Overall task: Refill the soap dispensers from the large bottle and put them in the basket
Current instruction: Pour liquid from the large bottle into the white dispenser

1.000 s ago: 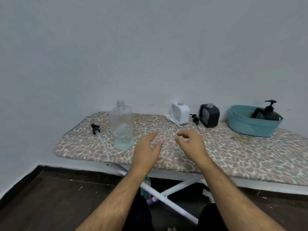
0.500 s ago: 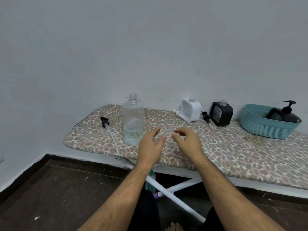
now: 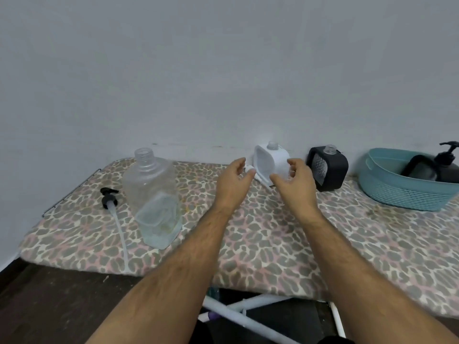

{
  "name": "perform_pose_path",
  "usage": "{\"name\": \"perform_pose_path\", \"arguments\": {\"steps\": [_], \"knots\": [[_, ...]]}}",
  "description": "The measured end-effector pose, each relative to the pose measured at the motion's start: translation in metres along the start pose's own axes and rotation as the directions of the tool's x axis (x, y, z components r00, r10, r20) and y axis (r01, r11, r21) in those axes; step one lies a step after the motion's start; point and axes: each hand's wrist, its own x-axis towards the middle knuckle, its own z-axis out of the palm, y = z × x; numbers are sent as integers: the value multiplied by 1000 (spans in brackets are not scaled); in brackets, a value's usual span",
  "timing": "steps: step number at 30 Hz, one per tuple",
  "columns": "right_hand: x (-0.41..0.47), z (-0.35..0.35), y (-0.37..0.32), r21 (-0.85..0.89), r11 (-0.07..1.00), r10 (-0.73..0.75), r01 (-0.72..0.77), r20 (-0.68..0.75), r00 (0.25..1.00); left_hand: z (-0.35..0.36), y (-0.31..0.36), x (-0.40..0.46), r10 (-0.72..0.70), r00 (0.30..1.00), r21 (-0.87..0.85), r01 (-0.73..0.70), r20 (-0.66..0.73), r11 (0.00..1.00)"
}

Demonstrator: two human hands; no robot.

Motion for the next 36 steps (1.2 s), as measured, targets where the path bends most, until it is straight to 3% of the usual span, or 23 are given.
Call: {"name": "perform_pose_path", "arguments": {"steps": [3,8,16,25,32,36], "knots": [[25,8,13,-4,1000,5,-5,-24,1000,18,-3,35,-19,999,-31,21,46,999],[49,20,31,-8,999,39,-39,56,998,41,-14,75,-49,995,-50,53,84,997],[49,22,35,39,999,12,-15,74,997,52,-16,80,-26,996,-96,34,81,995],[13,-41,5,183,983,-23,10,70,997,26,35,4,65,998,-181,-62,12,982],[-53,-68,-4,149,989,-38,11,183,982,-1,31,-88,58,998,-187,-62,-27,981],[-91,-61,-8,88,996,-15,-3,207,978,-16,17,-115,10,999,-220,0,43,975]]}}
